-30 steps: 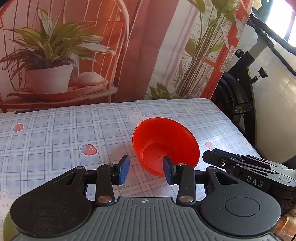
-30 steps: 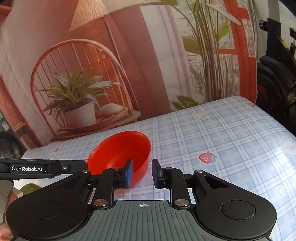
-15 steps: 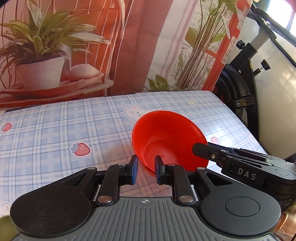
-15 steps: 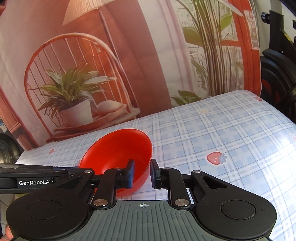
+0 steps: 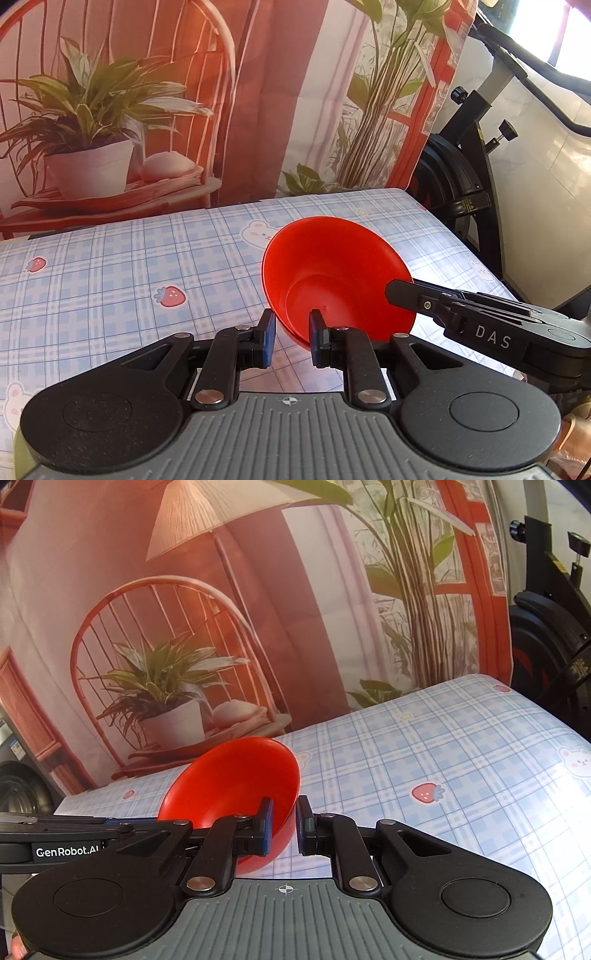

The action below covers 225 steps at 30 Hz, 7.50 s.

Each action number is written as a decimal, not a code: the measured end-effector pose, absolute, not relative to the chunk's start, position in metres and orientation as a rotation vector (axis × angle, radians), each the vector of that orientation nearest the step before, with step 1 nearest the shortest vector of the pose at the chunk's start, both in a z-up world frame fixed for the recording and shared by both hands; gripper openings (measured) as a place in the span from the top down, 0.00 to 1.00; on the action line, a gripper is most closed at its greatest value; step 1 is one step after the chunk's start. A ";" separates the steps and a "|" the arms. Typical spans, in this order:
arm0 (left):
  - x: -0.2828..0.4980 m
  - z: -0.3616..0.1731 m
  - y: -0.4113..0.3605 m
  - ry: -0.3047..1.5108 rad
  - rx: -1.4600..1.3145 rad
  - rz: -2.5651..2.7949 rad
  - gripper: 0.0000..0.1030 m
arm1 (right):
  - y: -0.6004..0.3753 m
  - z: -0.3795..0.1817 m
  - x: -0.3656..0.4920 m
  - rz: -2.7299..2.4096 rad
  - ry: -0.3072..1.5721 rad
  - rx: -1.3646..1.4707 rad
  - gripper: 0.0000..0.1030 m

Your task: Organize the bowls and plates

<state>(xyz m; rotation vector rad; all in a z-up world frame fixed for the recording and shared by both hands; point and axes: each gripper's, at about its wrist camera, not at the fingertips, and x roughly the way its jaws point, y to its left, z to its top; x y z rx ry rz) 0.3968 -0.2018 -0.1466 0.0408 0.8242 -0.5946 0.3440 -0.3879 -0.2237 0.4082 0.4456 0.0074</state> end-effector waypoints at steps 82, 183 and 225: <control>0.258 -0.144 -0.151 0.887 0.117 -0.713 0.80 | -0.323 -0.237 0.160 -0.037 0.531 0.484 0.86; 0.293 -0.111 -0.086 0.792 -0.082 -0.564 0.78 | -0.286 -0.194 0.241 0.076 0.477 0.478 0.87; 0.331 -0.160 -0.013 0.892 -0.074 -0.440 0.78 | -0.194 -0.232 0.315 0.142 0.667 0.411 0.86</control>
